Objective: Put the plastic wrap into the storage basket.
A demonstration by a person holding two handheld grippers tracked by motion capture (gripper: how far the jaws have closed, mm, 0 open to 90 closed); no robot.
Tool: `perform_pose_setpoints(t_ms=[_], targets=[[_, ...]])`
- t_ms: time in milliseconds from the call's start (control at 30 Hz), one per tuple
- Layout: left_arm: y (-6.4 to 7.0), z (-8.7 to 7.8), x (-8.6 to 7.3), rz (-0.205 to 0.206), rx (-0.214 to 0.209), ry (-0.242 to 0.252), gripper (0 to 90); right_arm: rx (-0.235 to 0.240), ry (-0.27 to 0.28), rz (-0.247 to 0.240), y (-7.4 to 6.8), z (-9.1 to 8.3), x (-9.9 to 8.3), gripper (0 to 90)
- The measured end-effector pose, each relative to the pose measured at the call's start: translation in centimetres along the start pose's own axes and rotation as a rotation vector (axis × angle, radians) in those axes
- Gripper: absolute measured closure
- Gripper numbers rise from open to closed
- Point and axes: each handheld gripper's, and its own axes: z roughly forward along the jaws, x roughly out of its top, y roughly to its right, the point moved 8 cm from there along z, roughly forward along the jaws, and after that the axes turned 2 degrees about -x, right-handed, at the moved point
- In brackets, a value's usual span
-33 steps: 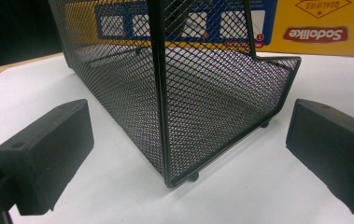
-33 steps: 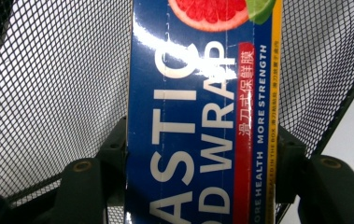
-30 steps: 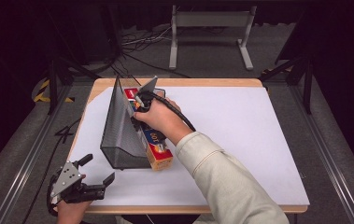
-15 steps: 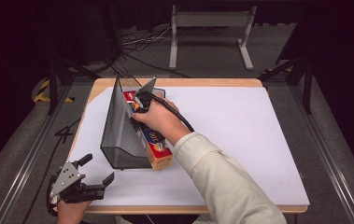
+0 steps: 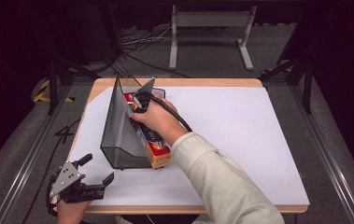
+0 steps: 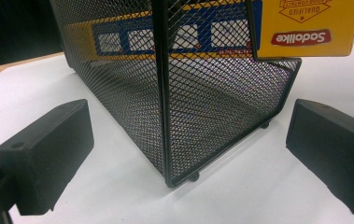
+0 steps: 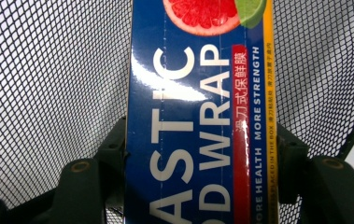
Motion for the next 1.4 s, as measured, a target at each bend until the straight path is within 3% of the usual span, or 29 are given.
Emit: perform_pose_setpoints(t_ms=[233, 433, 767, 1033, 1067, 1200, 1400], targets=[[0.0, 0.0, 0.0, 0.001, 0.000, 0.003, 1.6, -0.010, -0.014, 0.017, 0.3, 0.2, -0.2, 38.7], [0.0, 0.1, 0.0, -0.001, -0.002, 0.003, 1.6, 0.036, 0.011, 0.006, 0.3, -0.5, -0.1, 31.5], [0.0, 0.1, 0.0, -0.002, -0.002, 0.001, 1.5, 0.058, 0.032, -0.004, 0.6, -1.5, -0.1, 30.3], [0.0, 0.2, 0.1, 0.001, -0.006, 0.000, 1.5, 0.105, 0.101, -0.045, 0.7, -3.1, -0.4, 28.8], [0.0, 0.3, 0.1, 0.001, -0.006, 0.003, 1.5, 0.114, 0.147, -0.065, 0.8, -4.1, -0.4, 29.4], [0.1, 0.5, 0.1, 0.007, -0.009, -0.002, 1.4, 0.166, 0.207, -0.096, 0.6, -6.1, -0.8, 29.2], [0.2, 0.6, 0.3, 0.010, -0.011, 0.003, 1.4, 0.204, 0.286, -0.132, 1.3, -8.5, -1.4, 28.3]])
